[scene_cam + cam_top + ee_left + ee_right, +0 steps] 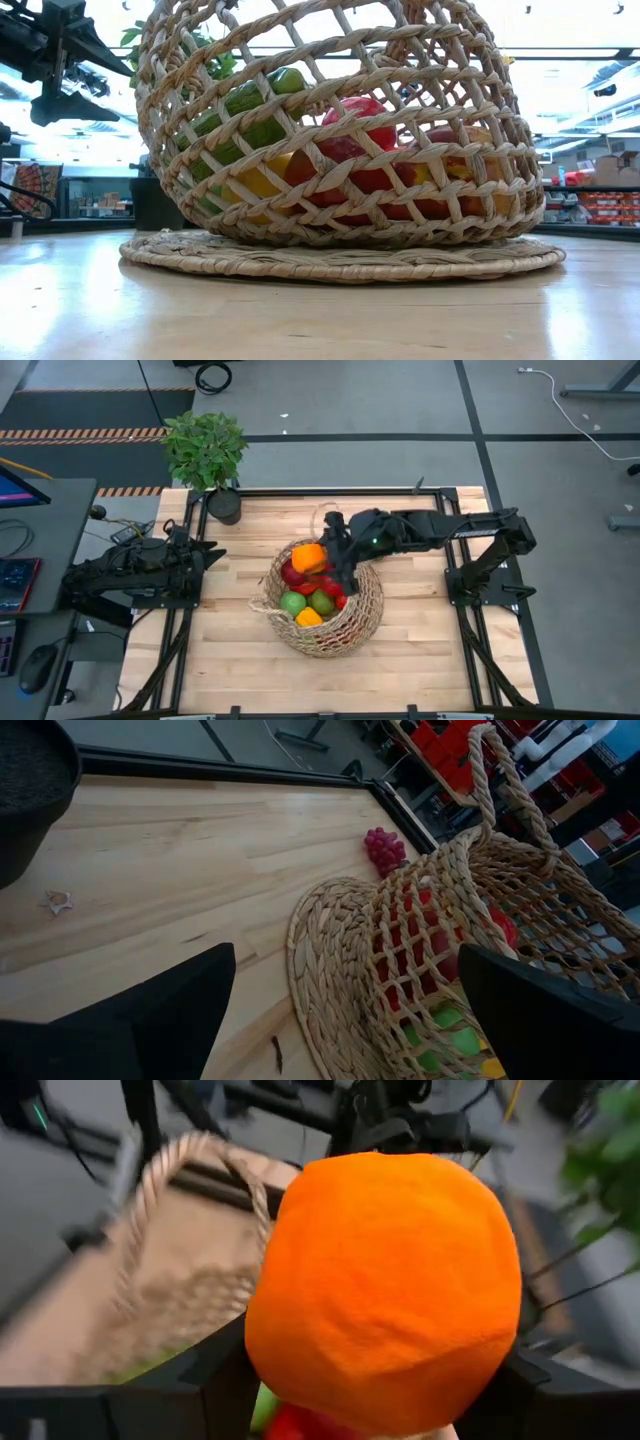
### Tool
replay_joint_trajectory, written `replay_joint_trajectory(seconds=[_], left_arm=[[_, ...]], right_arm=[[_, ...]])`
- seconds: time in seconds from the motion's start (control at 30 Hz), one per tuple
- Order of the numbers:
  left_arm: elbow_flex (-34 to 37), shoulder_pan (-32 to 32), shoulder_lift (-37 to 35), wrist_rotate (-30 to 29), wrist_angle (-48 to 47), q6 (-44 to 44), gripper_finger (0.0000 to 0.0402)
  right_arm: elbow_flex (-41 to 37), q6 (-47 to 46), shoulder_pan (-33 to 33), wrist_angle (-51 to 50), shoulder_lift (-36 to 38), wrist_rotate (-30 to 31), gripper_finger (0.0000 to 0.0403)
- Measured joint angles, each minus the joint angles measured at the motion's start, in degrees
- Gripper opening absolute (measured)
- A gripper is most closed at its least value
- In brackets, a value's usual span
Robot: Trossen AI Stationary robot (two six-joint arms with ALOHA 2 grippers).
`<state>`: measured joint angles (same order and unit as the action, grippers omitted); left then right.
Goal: Build produce basket
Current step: Put the orange into the brown basket
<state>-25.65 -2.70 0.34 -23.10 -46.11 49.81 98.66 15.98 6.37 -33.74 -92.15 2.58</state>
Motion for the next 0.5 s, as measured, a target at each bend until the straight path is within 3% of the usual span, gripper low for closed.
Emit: replay_joint_trajectory(seconds=[0.3,0.5], left_arm=[[0.0,0.0,0.0,0.0,0.0,0.0,0.039],[0.0,0.0,0.0,0.0,0.0,0.0,0.039]], right_arm=[[-0.1,28.0,3.2,1.2,-1.7,19.1,0.0264],[-0.1,41.2,3.4,3.2,-1.6,28.7,0.0264]])
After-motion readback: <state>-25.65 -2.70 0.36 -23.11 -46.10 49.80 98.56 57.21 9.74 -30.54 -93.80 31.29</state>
